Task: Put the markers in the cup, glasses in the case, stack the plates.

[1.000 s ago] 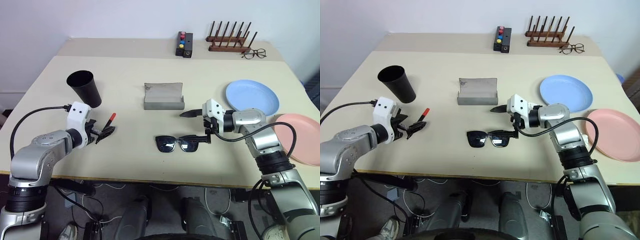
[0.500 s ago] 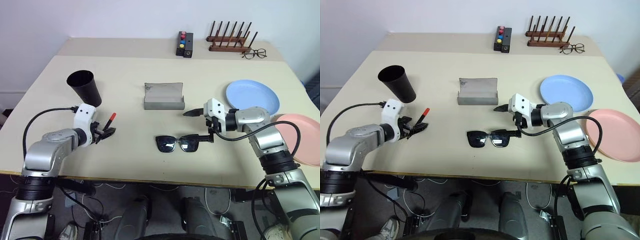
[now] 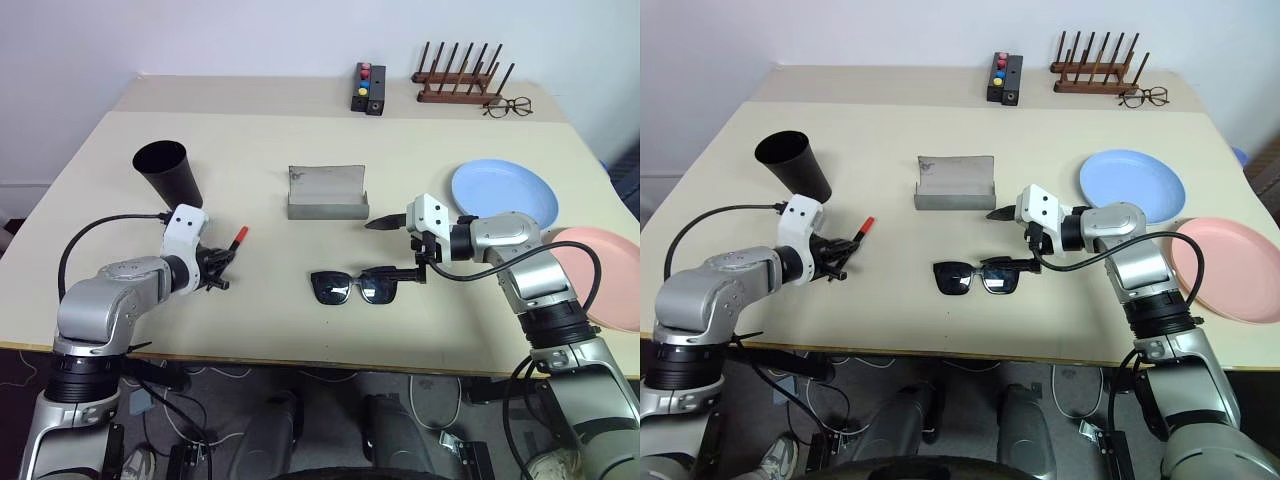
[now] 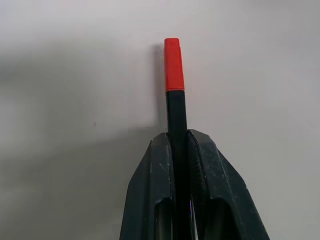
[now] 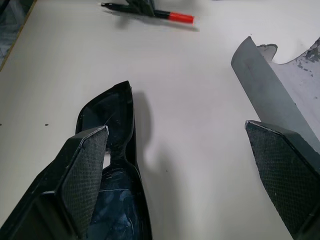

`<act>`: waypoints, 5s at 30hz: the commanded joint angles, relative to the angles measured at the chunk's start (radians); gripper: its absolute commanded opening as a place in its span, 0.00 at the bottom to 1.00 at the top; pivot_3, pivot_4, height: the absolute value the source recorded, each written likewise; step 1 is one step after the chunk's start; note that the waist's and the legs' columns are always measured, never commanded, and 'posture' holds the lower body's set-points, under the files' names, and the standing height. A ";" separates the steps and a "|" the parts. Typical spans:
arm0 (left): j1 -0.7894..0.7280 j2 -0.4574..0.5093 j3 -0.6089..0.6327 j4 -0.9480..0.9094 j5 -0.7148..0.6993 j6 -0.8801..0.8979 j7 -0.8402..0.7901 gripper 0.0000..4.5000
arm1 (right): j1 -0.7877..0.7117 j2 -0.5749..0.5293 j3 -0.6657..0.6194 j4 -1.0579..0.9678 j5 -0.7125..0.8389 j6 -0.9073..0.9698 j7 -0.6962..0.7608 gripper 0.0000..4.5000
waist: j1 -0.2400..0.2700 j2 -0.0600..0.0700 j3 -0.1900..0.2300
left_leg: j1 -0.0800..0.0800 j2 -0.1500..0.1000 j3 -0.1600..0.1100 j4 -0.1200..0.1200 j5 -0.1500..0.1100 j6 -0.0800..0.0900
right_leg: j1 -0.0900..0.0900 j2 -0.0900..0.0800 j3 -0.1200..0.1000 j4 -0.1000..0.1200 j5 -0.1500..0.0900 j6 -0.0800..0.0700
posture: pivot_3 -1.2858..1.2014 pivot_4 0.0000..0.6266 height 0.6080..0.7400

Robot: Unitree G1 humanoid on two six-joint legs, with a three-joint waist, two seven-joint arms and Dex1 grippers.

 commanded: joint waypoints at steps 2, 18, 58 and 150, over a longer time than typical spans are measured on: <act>-0.009 -0.082 0.055 -0.124 0.004 -0.231 0.014 0.01 | -0.008 -0.012 -0.023 -0.031 0.014 -0.004 -0.009 1.00 | 0.003 0.000 0.000 | 0.000 0.000 0.000 0.000 0.000 0.000 | 0.000 0.000 0.000 0.000 0.000 0.000 | 0.52 0.24 1.00; -0.296 -0.232 0.235 0.417 0.244 -1.010 0.393 0.01 | -0.067 0.047 -0.039 0.053 0.011 -0.080 -0.094 1.00 | 0.006 -0.002 0.001 | -0.001 -0.001 0.001 0.001 0.001 0.000 | 0.000 0.000 0.000 0.000 0.002 0.001 | 0.52 0.24 1.00; -0.638 -0.169 0.236 1.198 0.324 -1.537 0.556 0.01 | -0.180 0.242 -0.215 0.012 0.371 0.239 -0.213 1.00 | -0.002 -0.003 0.002 | -0.001 -0.004 0.002 0.002 0.002 0.000 | 0.000 0.002 -0.001 0.003 0.005 0.004 | 0.52 0.24 1.00; 0.411 0.149 0.490 -0.238 -0.303 -0.039 0.370 0.99 | -0.040 0.206 -0.105 0.019 0.280 0.125 -0.028 1.00 | -0.024 -0.004 0.002 | -0.001 0.001 0.004 0.001 0.002 -0.002 | -0.011 0.003 0.009 0.014 0.001 -0.003 | 0.52 0.24 1.00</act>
